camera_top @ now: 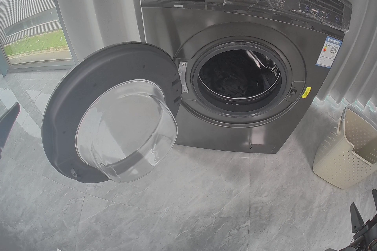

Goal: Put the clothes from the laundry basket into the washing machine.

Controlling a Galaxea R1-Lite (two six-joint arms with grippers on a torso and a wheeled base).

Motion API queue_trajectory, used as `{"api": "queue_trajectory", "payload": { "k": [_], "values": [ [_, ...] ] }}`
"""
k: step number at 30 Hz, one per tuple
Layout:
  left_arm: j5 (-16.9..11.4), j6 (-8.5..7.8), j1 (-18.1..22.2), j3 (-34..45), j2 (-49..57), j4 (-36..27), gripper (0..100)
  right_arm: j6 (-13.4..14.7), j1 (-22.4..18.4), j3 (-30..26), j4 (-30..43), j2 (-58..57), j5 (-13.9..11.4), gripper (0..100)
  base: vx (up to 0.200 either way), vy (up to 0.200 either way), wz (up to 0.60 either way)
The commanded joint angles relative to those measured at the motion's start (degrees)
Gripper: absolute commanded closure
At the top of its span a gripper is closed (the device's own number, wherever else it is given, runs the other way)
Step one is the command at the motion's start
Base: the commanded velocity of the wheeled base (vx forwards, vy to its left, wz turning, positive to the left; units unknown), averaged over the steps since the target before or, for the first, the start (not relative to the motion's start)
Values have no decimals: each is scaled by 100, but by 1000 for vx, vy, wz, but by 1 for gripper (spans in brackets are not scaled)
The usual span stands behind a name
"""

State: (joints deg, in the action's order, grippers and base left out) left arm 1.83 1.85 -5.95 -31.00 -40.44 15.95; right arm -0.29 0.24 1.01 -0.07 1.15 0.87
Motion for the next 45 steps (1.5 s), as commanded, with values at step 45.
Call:
{"api": "queue_trajectory", "payload": {
  "k": [45],
  "values": [
    [-4173,-247,1324,-1672,-3339,49,0,3,2,-101,-1,8,1,0,0,0,0]
  ]
}}
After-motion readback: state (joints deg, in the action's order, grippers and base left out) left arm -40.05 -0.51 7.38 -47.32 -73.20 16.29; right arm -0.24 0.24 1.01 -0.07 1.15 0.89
